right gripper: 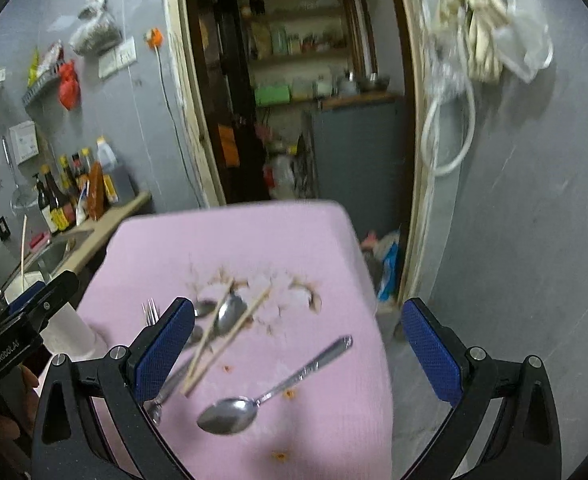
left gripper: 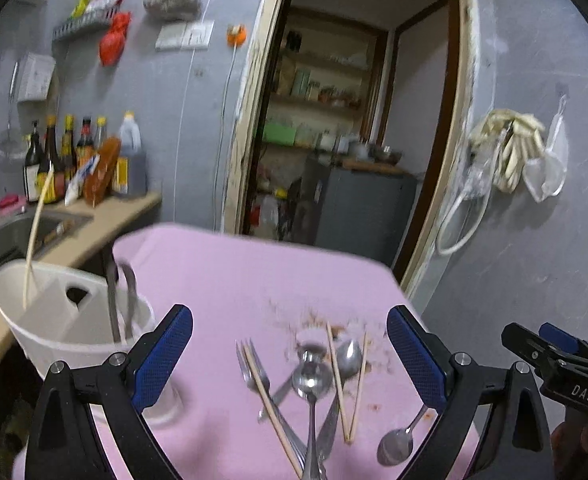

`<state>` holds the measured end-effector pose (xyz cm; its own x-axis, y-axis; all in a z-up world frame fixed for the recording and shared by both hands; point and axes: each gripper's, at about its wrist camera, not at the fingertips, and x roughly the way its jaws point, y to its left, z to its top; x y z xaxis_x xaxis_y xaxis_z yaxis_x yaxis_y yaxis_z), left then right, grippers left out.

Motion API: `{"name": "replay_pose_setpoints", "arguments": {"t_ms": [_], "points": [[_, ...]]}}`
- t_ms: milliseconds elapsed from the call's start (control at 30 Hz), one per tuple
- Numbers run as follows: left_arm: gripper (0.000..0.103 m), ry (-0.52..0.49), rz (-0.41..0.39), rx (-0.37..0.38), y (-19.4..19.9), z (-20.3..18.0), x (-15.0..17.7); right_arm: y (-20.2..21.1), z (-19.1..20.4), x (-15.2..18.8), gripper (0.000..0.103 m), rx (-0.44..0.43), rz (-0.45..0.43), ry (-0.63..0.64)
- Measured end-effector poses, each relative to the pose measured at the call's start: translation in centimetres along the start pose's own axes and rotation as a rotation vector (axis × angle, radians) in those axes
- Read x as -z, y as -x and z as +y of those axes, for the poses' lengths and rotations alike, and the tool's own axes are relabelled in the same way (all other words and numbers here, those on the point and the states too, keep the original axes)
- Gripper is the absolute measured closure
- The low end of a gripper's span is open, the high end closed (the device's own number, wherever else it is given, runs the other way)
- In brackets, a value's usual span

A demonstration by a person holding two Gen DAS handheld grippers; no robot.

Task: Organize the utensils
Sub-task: 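Move both open tools back over the utensil pile, then grasp another wooden chopstick with the left tool while the right tool grasps the ornate-handled spoon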

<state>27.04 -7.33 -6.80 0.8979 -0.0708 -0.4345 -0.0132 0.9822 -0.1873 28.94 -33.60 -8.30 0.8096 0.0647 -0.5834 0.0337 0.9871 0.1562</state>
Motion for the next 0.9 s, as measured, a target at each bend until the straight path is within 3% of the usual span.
{"name": "replay_pose_setpoints", "arguments": {"t_ms": [233, 300, 367, 467, 633, 900], "points": [[0.005, 0.019, 0.141, -0.032, -3.4, 0.1, 1.6, -4.9, -1.5, 2.3, 0.002, -0.070, 0.153, -0.068], [0.007, 0.021, 0.169, -0.038, -4.2, 0.0, 1.8, -6.5, -1.9, 3.1, 0.007, -0.087, 0.199, -0.098], [0.017, 0.026, 0.195, -0.034, -5.1, 0.0, 2.0, -7.7, -2.2, 3.6, 0.014, -0.086, 0.240, -0.116], [0.027, 0.036, 0.247, -0.034, -6.7, 0.1, 2.4, -9.9, -2.7, 4.7, 0.035, -0.067, 0.327, -0.148], [0.044, 0.078, 0.341, -0.053, -9.3, 0.7, 3.3, -12.3, -3.0, 6.0, 0.042, -0.038, 0.409, -0.182], [0.062, 0.149, 0.454, -0.062, -12.5, 1.7, 4.1, -13.7, -2.5, 5.3, 0.057, -0.050, 0.407, -0.179]]}}
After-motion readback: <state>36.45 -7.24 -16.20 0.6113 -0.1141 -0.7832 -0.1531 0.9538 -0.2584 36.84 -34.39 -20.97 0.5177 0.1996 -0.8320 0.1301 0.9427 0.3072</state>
